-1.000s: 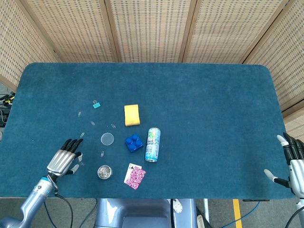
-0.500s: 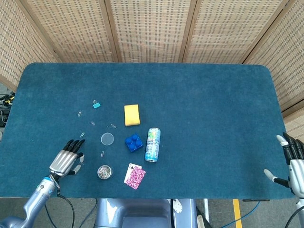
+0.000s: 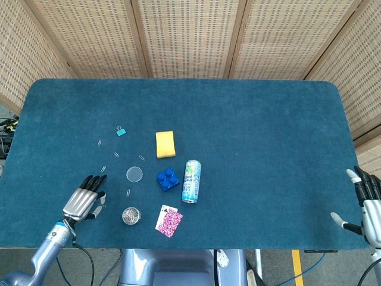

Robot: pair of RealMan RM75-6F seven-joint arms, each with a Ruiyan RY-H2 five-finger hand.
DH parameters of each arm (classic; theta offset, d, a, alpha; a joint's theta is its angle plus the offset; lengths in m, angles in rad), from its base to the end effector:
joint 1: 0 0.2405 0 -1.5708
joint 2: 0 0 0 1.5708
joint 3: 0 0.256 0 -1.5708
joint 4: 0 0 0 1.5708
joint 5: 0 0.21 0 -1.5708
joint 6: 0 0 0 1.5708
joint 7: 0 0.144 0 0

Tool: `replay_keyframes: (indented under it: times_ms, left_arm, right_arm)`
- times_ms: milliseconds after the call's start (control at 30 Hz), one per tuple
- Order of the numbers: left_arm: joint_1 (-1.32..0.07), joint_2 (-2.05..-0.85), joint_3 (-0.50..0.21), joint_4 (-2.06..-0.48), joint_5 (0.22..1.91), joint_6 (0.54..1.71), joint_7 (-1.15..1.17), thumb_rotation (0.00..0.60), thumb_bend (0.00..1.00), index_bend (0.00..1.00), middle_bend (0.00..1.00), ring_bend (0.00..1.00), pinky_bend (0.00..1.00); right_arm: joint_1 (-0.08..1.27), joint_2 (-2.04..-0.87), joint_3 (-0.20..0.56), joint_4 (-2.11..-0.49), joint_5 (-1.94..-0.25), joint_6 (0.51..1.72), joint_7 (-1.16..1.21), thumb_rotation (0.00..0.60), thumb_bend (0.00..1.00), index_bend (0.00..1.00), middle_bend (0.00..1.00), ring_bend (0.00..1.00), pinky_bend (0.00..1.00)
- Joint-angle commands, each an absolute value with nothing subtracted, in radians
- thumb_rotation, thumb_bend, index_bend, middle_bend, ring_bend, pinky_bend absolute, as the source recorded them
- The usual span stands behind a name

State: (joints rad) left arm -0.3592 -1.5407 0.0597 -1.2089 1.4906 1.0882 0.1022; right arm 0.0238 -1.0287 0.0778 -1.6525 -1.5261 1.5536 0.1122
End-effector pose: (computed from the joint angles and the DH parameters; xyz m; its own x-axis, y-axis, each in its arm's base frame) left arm -0.3083 0.2351 -0.0109 0.5515 0.3434 0.7603 0.8311 -0.3052 -0.4649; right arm -0.3095 -0.1673 0.1952 0.3379 0.0723 0.9384 -0.9410 0.0088 0.3382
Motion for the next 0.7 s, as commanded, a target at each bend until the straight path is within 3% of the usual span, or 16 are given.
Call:
replay_keyframes:
  times_ms: [33,700]
  left_arm:
    - [-0.359,-1.543,0.061,-1.207,1.489,1.086,0.104,0.600,0.45,0.62,0.00,0.00,0.00]
    - [-0.355,-1.468,0.045,-1.312,1.534,1.176,0.053,0.600,0.46,0.63,0.00,0.00,0.00]
  right_arm:
    - [0.024,-1.029,0.077,-1.652,-1.526,1.553,0.112,0.600,0.00,0.01,0.00,0.00,0.00]
    - [0.023,-1.028,0.077,-1.653,-1.527,1.555,0.113,0.600,0.00,0.01,0.00,0.00,0.00]
